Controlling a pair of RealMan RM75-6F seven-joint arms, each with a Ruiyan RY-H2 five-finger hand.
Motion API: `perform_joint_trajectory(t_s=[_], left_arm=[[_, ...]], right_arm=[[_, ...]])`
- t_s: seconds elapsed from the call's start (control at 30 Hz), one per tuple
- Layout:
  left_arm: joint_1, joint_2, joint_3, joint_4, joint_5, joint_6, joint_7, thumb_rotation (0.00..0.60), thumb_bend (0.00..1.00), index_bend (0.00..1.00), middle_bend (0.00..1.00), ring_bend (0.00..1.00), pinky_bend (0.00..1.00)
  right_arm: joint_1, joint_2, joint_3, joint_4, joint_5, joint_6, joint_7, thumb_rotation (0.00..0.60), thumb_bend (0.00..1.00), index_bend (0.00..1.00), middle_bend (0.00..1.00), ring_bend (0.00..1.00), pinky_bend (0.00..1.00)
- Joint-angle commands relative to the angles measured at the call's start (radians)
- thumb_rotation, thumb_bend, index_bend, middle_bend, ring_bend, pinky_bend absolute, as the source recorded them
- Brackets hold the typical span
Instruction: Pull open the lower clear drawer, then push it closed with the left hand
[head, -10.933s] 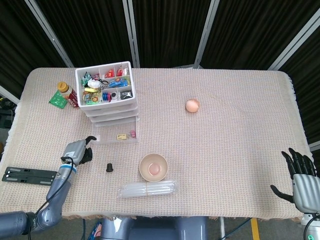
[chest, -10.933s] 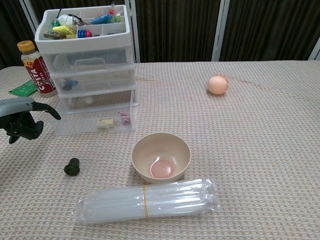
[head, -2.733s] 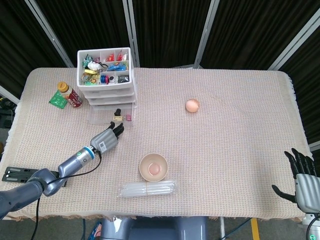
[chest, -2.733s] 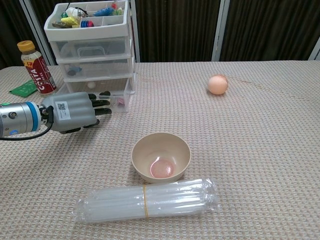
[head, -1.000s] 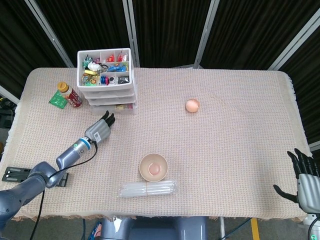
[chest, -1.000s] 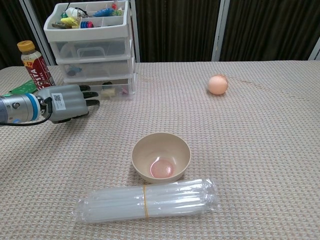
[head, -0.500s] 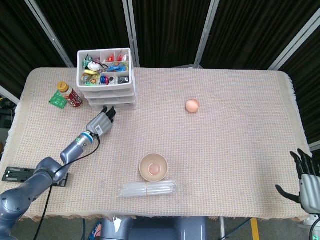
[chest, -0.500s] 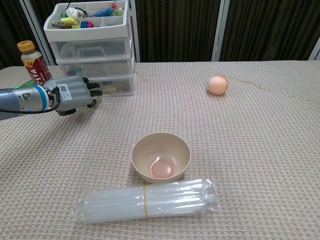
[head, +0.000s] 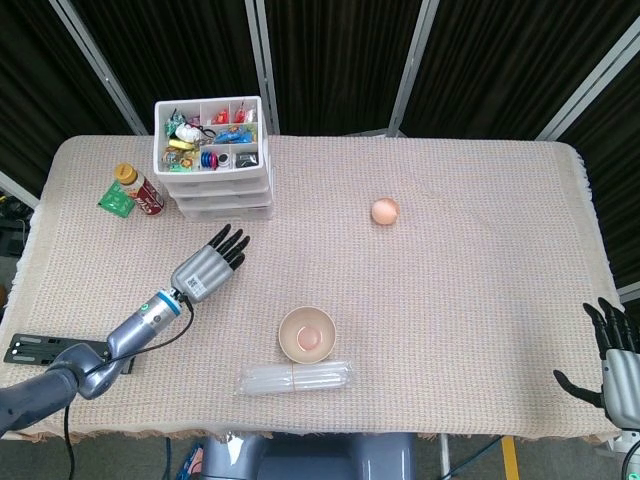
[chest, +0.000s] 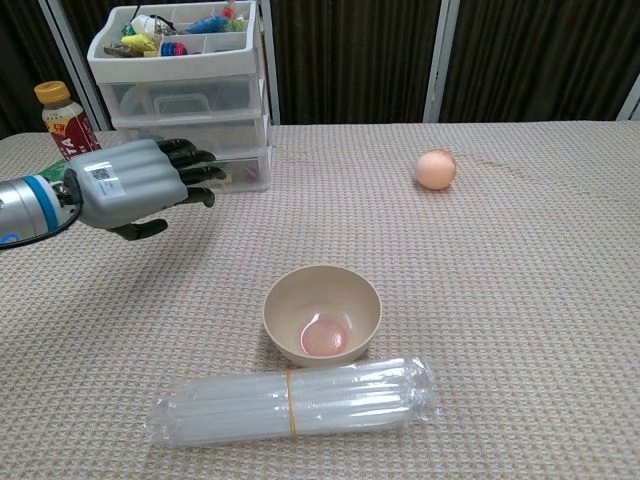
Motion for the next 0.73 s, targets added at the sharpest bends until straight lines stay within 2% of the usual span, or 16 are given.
perform_joint_trajectory(t_s=[0.03, 0.13, 0.23, 0.3, 0.47, 0.57, 0.73], left_arm=[[0.156, 0.128, -0.04, -0.292, -0.064, 0.218, 0.025, 0.6, 0.26, 0.19, 0.0, 0.0, 0.02], [0.227, 0.184, -0.039, -0.432, -0.092, 0.299, 0.02, 0.6, 0.09, 0.12, 0.0, 0.0, 0.0], [0.308, 0.268, -0.018, -0.586, -0.115, 0.377, 0.015, 0.6, 0.04, 0.05, 0.0, 0.0, 0.0], [0.346, 0.313, -0.001, -0.65, -0.105, 0.419, 0.01, 0.6, 0.03, 0.02, 0.0, 0.0, 0.0], [0.448, 0.374, 0.038, -0.724, -0.108, 0.512, -0.062, 0.6, 0.02, 0.0, 0.0, 0.0, 0.0], [0.492, 0.399, 0.064, -0.757, -0.135, 0.516, -0.101, 0.6, 0.02, 0.0, 0.0, 0.0, 0.0], [0.541, 0.417, 0.089, -0.723, -0.144, 0.526, -0.07, 0.6, 0.02, 0.0, 0.0, 0.0, 0.0]], right_arm=[[-0.001, -0.002, 0.0, 0.0, -0.007, 0.007, -0.001, 0.6, 0.08, 0.09, 0.0, 0.0, 0.0], [-0.002, -0.004, -0.001, 0.002, -0.012, 0.009, -0.003, 0.6, 0.08, 0.09, 0.0, 0.0, 0.0], [-0.001, -0.005, -0.003, 0.003, -0.017, 0.008, -0.004, 0.6, 0.08, 0.09, 0.0, 0.0, 0.0], [0.0, -0.005, -0.004, 0.006, -0.022, 0.009, -0.004, 0.6, 0.08, 0.09, 0.0, 0.0, 0.0], [0.003, -0.006, -0.009, 0.016, -0.041, 0.008, -0.012, 0.6, 0.08, 0.09, 0.0, 0.0, 0.0], [0.006, -0.007, -0.012, 0.023, -0.052, 0.008, -0.018, 0.6, 0.08, 0.08, 0.0, 0.0, 0.0], [0.009, -0.014, -0.016, 0.034, -0.068, 0.009, -0.027, 0.6, 0.08, 0.08, 0.0, 0.0, 0.0]])
